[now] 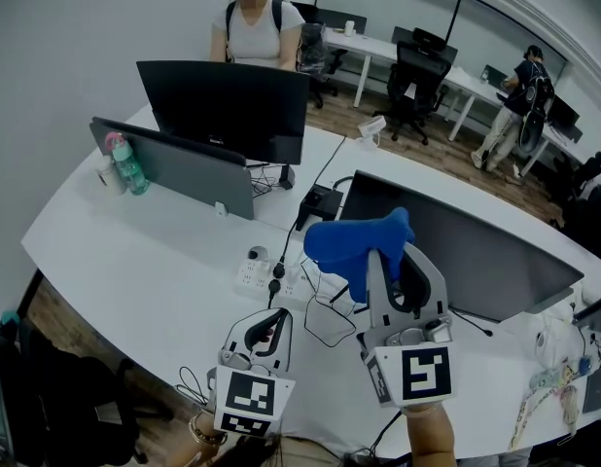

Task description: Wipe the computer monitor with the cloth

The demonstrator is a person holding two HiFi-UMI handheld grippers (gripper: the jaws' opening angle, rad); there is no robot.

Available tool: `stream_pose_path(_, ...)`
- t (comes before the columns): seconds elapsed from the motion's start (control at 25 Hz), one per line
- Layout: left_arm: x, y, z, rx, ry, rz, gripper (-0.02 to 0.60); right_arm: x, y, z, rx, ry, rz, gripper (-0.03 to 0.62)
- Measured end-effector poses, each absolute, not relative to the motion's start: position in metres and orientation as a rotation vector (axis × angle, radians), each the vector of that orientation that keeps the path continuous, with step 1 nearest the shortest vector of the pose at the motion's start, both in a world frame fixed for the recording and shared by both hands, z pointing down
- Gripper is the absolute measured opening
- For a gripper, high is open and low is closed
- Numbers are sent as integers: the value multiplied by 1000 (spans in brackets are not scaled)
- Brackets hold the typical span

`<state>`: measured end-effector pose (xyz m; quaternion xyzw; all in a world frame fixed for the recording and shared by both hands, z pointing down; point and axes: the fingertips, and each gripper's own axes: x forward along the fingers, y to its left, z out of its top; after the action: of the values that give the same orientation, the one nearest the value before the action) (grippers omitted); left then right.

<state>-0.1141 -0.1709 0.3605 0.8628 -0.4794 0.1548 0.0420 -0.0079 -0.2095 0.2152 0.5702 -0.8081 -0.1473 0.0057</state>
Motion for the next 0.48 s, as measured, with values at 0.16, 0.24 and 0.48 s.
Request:
stream_pose_path(0.16, -114, -172, 361, 2643, -1460, 470, 9, -8, -216, 209, 1799, -2520, -496, 72)
stream_pose_path(0.24, -115, -174, 362, 2640, -1460, 473, 9, -9, -220, 207, 1803, -2517, -499, 72)
stream_pose_path(0.48, -117, -177, 364, 2635, -1454, 474, 9, -11, -227, 201, 1814, -2515, -517, 72)
